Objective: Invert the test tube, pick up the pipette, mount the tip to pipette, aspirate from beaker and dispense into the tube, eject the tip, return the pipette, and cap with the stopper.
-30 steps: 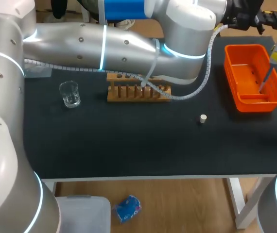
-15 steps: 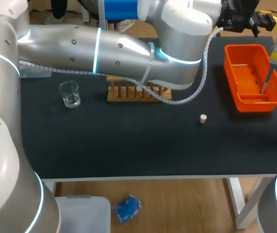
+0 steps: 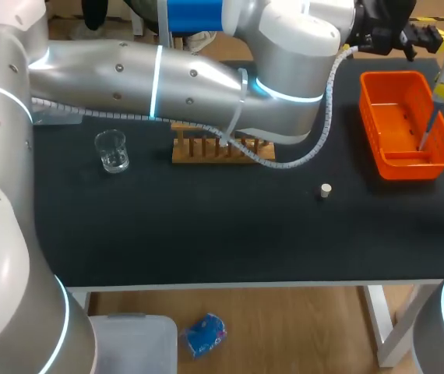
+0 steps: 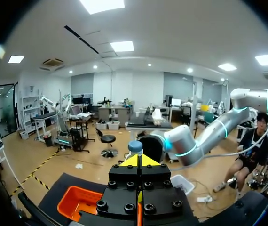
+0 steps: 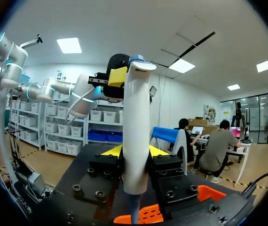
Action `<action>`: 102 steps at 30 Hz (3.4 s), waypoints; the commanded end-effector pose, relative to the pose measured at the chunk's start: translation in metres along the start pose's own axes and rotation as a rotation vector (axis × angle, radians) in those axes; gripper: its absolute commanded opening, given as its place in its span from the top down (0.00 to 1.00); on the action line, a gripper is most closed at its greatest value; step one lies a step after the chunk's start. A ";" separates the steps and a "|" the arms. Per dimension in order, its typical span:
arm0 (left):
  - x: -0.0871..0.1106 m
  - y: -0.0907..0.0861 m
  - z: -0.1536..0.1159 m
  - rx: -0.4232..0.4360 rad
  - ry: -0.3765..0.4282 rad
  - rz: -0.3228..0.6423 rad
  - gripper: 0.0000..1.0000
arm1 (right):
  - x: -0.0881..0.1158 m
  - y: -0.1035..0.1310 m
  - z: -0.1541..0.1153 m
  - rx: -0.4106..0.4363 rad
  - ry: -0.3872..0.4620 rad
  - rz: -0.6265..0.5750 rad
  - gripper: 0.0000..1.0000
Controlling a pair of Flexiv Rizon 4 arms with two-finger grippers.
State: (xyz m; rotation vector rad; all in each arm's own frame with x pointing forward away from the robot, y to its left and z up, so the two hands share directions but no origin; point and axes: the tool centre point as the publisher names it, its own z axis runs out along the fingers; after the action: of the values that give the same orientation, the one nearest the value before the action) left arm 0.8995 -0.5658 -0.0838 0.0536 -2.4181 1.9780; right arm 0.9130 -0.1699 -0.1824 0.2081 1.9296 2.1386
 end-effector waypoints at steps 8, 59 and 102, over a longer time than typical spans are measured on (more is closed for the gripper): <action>-0.001 0.007 0.009 -0.007 0.025 -0.014 1.00 | 0.000 0.000 0.000 0.000 0.002 -0.001 1.00; -0.003 0.014 0.012 -0.054 0.030 -0.032 1.00 | 0.000 0.000 0.000 0.000 0.002 -0.001 1.00; -0.016 0.003 0.000 -0.083 -0.009 -0.003 1.00 | 0.000 0.000 0.000 0.000 0.002 -0.001 1.00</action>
State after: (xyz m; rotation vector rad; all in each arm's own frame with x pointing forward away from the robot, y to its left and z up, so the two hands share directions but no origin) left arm 0.9128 -0.5640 -0.0892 0.0713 -2.4828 1.9148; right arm 0.9135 -0.1700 -0.1835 0.2074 1.9294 2.1393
